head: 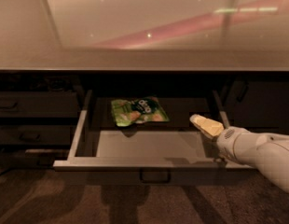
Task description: Open top drawer
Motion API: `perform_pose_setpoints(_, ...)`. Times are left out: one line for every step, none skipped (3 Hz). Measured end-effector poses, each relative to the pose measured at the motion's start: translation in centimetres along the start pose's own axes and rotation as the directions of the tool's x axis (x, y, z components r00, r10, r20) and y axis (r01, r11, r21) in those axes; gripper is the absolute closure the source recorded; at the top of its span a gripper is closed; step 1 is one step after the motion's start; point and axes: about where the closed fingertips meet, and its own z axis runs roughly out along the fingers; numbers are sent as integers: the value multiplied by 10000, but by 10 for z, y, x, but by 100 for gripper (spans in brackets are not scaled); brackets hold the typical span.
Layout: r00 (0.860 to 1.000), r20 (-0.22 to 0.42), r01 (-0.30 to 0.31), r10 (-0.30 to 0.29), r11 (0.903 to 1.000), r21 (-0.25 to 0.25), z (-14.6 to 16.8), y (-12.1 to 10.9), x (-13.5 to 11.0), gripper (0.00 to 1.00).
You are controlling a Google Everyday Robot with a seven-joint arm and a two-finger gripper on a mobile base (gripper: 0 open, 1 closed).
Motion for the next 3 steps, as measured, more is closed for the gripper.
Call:
perform_pose_setpoints(9998,-57,184,-185,9997,-187,-8,27,-20,0)
perform_pose_setpoints(9998,-57,185,-186,9996,-189,-10,25,-19,0)
perform_pose_setpoints(9991,-163,386,-398,9968,-703,-19,56,-32,0)
